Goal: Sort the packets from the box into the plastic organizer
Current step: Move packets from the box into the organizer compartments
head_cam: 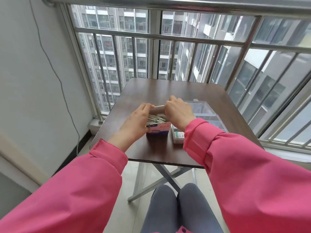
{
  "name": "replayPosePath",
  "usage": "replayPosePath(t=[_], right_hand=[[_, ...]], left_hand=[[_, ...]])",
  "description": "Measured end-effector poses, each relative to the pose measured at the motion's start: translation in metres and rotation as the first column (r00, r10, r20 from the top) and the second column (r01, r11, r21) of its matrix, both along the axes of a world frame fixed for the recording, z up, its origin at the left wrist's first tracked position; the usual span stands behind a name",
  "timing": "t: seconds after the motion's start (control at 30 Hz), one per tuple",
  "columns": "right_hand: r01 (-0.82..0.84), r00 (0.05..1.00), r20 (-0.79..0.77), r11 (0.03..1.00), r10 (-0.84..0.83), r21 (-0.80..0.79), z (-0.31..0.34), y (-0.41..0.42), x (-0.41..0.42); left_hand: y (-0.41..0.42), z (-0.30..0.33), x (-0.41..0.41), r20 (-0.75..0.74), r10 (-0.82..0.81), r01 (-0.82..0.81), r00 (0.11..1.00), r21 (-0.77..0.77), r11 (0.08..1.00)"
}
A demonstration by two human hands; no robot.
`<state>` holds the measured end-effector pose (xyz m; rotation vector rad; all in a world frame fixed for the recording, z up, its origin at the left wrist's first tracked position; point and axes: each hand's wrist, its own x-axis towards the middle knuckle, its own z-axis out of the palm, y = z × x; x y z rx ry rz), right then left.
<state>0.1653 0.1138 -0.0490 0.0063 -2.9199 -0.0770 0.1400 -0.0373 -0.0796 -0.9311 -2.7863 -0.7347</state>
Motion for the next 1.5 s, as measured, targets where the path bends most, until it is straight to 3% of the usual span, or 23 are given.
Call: replayPosePath(t=[0.2, 0.4, 0.47, 0.6, 0.7, 0.8, 0.87, 1.0, 1.13, 1.27, 1.37, 1.5], right_hand=[[-0.015, 0.982, -0.182, 0.952, -0.042, -0.304, 0.010, 0.022, 0.007], [-0.110, 0.968, -0.244, 0.784, -0.054, -0.611, 0.015, 0.032, 0.004], [-0.147, 0.964, -0.263, 0.728, -0.048, -0.670, 0.017, 0.036, 0.006], [-0.231, 0.965, -0.260, 0.582, 0.035, -0.779, 0.016, 0.049, 0.018], [-0.276, 0.960, -0.268, 0.463, 0.085, -0.842, 0.016, 0.065, 0.029], [-0.240, 0.971, -0.232, 0.343, 0.065, -0.908, 0.017, 0.083, 0.039], [-0.204, 0.979, -0.200, 0.274, 0.041, -0.940, 0.017, 0.093, 0.046], [-0.124, 0.991, -0.131, 0.225, -0.017, -0.967, 0.014, 0.111, 0.055], [-0.100, 0.995, -0.102, 0.111, -0.012, -0.989, 0.013, 0.122, 0.061], [-0.039, 0.999, -0.041, 0.065, -0.030, -0.997, 0.010, 0.128, 0.066], [0.009, 0.999, 0.012, -0.091, -0.039, -0.996, 0.009, 0.130, 0.069], [-0.015, 0.999, 0.007, -0.429, -0.048, -0.903, 0.011, 0.139, 0.068]], left_hand=[[0.005, 0.002, -0.015, 0.060, -0.001, 0.002, 0.998, -0.029, 1.000], [0.013, 0.006, -0.032, 0.189, 0.029, -0.005, 0.982, -0.123, 0.992], [0.021, 0.012, -0.024, 0.142, 0.020, -0.016, 0.990, -0.029, 0.999], [0.048, 0.036, -0.007, 0.125, -0.167, 0.109, 0.978, 0.379, 0.919], [0.062, 0.050, 0.000, 0.315, -0.269, 0.156, 0.910, 0.342, 0.927], [0.077, 0.055, 0.011, 0.532, -0.377, 0.164, 0.758, 0.404, 0.900], [0.088, 0.056, 0.016, 0.538, -0.395, 0.171, 0.744, 0.418, 0.892], [0.106, 0.051, 0.022, 0.548, -0.444, 0.143, 0.709, 0.505, 0.851], [0.118, 0.041, 0.022, 0.522, -0.472, 0.053, 0.710, 0.629, 0.776], [0.126, 0.034, 0.023, 0.500, -0.463, 0.009, 0.732, 0.672, 0.740], [0.131, 0.029, 0.024, 0.484, -0.456, 0.017, 0.747, 0.672, 0.741], [0.133, 0.024, 0.023, 0.507, -0.449, 0.008, 0.736, 0.656, 0.755]])
